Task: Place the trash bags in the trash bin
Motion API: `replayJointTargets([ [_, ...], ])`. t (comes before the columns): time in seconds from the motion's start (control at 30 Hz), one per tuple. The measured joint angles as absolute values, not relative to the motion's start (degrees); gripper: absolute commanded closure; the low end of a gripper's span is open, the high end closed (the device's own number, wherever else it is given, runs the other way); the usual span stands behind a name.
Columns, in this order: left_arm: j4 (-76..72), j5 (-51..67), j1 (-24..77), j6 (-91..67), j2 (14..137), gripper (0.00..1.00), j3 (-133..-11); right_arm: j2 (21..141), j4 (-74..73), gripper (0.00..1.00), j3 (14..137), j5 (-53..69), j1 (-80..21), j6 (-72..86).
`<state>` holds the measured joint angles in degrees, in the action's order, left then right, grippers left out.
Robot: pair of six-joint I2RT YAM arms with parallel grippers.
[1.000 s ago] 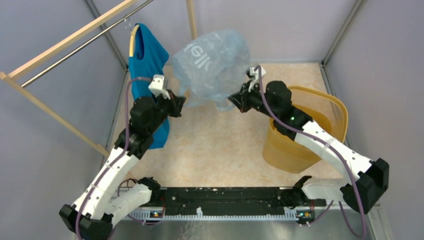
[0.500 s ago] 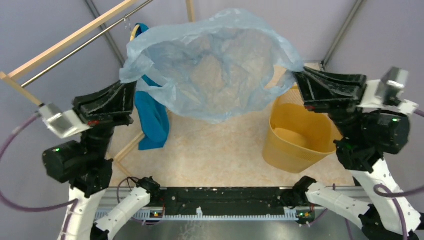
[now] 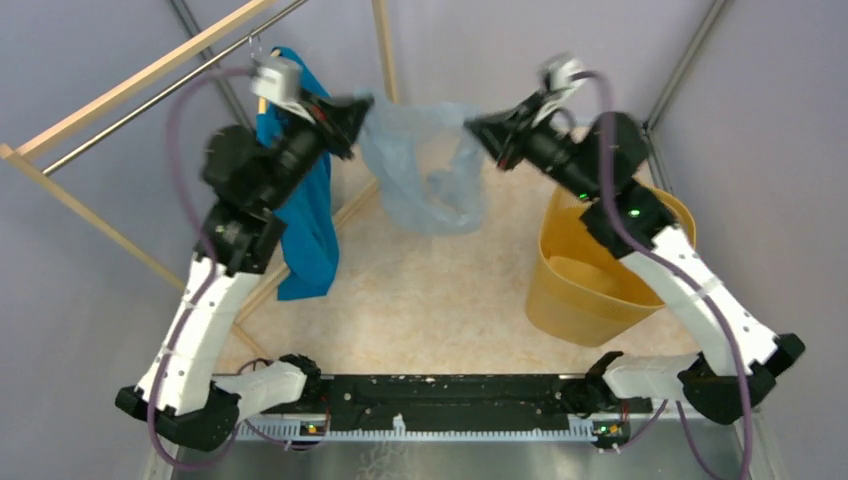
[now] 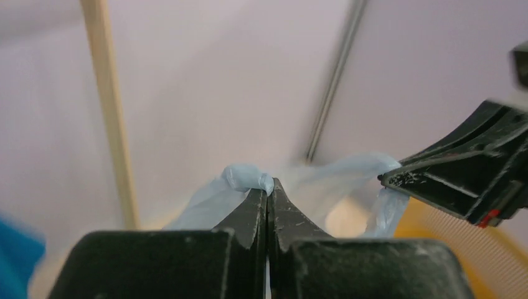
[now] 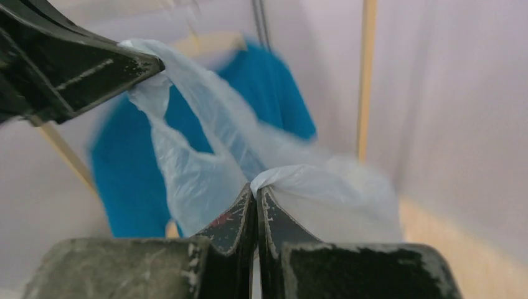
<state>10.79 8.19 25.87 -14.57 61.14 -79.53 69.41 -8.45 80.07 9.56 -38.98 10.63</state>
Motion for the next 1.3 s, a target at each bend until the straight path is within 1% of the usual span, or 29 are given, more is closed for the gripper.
replayJointTargets([
  [0.07,6.3,12.2,25.8,-14.2,63.6,1.00,-92.5,69.0,-5.0,1.00,89.7,12.0,-38.9,10.5],
  [0.1,2.6,14.5,25.8,-14.3,62.5,1.00,-95.7,66.9,-1.2,1.00,91.9,13.8,-38.9,10.6],
  [0.13,-0.3,16.0,25.8,-14.5,60.3,1.00,-96.5,64.0,2.5,1.00,91.7,15.4,-38.9,10.7],
  [0.2,-6.3,18.0,25.8,-15.0,52.9,1.00,-92.5,55.7,10.3,1.00,86.7,18.2,-39.0,11.2],
  [0.27,-11.0,17.6,25.8,-15.4,43.4,1.00,-85.1,47.1,16.1,1.00,80.8,18.2,-39.0,11.5],
  [0.33,-13.0,15.2,25.9,-15.8,38.1,1.00,-79.7,43.1,19.6,1.00,76.9,16.2,-39.0,11.6],
  [0.4,-12.9,11.9,25.9,-16.7,36.4,1.00,-72.8,43.3,20.8,1.00,72.8,14.0,-39.0,12.4],
  [0.47,-9.6,9.6,25.9,-17.5,37.9,1.00,-66.1,45.8,19.7,1.00,66.7,12.5,-39.0,13.8],
  [0.57,-0.3,5.5,25.9,-18.2,44.0,1.00,-56.8,54.7,13.3,1.00,58.7,11.0,-39.0,15.7],
  [0.67,8.4,3.5,25.8,-17.3,49.9,1.00,-55.4,62.5,3.9,1.00,57.2,9.3,-38.9,15.7],
  [0.73,13.2,3.7,25.8,-16.0,53.1,1.00,-61.2,63.9,-1.1,1.00,60.3,9.3,-38.9,14.6],
  [0.77,15.6,4.6,25.8,-15.5,55.1,1.00,-67.4,64.4,-3.3,1.00,64.2,9.6,-38.9,14.1],
  [0.83,14.2,7.6,25.8,-14.9,58.7,1.00,-81.2,65.1,-4.0,1.00,74.2,11.1,-38.9,13.6],
  [0.87,10.7,10.0,25.7,-15.0,59.2,1.00,-87.3,65.1,-2.3,1.00,79.4,12.6,-38.9,13.7],
  [0.9,6.5,12.4,25.7,-15.3,58.2,1.00,-91.1,64.1,1.2,1.00,83.5,14.5,-38.9,14.2],
  [0.97,-0.5,15.8,25.8,-16.4,53.1,1.00,-92.0,59.4,8.4,1.00,84.9,17.9,-38.9,15.3],
  [1.03,-5.6,17.1,25.8,-16.8,45.9,1.00,-88.6,52.9,15.3,1.00,81.9,19.7,-38.9,15.8],
  [1.1,-8.5,15.0,25.8,-16.8,39.3,1.00,-84.4,47.2,19.2,1.00,78.5,18.8,-38.9,15.5],
  [1.2,-8.1,9.6,25.8,-16.8,35.2,1.00,-77.1,46.2,19.1,1.00,74.9,14.7,-38.9,15.0],
  [1.3,-0.7,6.5,25.8,-18.0,37.9,1.00,-66.8,50.9,14.8,1.00,66.8,13.6,-38.9,15.3],
])
